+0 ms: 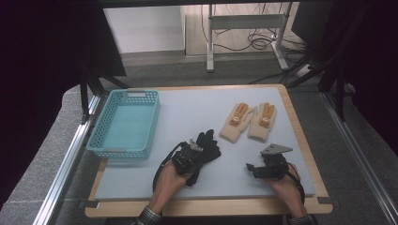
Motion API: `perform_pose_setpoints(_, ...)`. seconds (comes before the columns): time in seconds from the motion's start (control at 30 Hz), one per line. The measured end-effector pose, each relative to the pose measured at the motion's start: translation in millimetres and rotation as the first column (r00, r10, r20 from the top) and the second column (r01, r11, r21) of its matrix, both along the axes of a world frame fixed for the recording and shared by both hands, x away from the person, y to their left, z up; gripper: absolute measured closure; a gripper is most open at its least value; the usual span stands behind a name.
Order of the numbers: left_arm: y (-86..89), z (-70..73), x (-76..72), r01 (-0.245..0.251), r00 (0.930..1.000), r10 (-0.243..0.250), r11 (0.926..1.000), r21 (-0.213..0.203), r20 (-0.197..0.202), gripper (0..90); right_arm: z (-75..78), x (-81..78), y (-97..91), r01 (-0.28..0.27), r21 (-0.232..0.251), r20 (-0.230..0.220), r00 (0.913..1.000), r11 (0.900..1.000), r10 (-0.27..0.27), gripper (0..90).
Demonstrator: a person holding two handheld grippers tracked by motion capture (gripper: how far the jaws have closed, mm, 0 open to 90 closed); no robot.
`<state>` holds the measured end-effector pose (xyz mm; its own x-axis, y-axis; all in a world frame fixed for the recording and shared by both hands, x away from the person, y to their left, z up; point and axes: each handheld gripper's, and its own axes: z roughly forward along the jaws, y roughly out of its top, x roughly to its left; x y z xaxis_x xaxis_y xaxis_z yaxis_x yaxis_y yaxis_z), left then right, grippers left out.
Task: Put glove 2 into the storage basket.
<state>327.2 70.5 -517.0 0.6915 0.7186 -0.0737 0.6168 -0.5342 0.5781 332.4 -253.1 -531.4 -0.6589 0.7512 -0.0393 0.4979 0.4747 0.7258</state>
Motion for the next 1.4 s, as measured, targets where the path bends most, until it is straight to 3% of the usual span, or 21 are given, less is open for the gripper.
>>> perform_pose_setpoints(0.1, 5.9, 3.1, 2.7, -0.002, 0.9999, 0.002, 0.9994, -0.035, -0.014, 69.6, 0.0, 0.0, 0.0, 0.000, 0.000, 0.000, 1.0000, 1.0000, 0.000, 19.3)
perform_pose_setpoints(0.27, 13.6, 13.0, 5.6, -0.021, 0.9998, 0.022, 0.9984, -0.052, 0.005, 69.6, 0.0, 0.1, -0.1, 0.000, 0.001, -0.001, 1.0000, 1.0000, 0.000, 19.3)
perform_pose_setpoints(0.53, 26.1, 34.1, 10.8, -0.047, 0.9981, 0.049, 0.9977, -0.049, 0.038, 69.4, 0.0, 0.0, 0.0, 0.002, 0.005, -0.002, 1.0000, 1.0000, -0.001, 19.2)
perform_pose_setpoints(0.93, 53.3, 53.4, 23.6, -0.115, 0.9922, 0.118, 0.9912, -0.067, 0.042, 69.3, 0.1, 0.2, -0.4, -0.004, -0.001, 0.000, 1.0000, 1.0000, 0.004, 18.9)
perform_pose_setpoints(1.23, 72.8, 75.2, 34.3, -0.161, 0.9840, 0.166, 0.9840, -0.076, 0.065, 69.1, 0.0, 0.2, -0.2, -0.002, 0.003, -0.002, 1.0000, 1.0000, 0.002, 18.9)
perform_pose_setpoints(1.4, 88.0, 89.7, 40.8, -0.198, 0.9756, 0.204, 0.9774, -0.073, 0.081, 69.1, 0.0, 0.2, -0.1, -0.001, 0.004, -0.002, 1.0000, 1.0000, 0.001, 18.9)
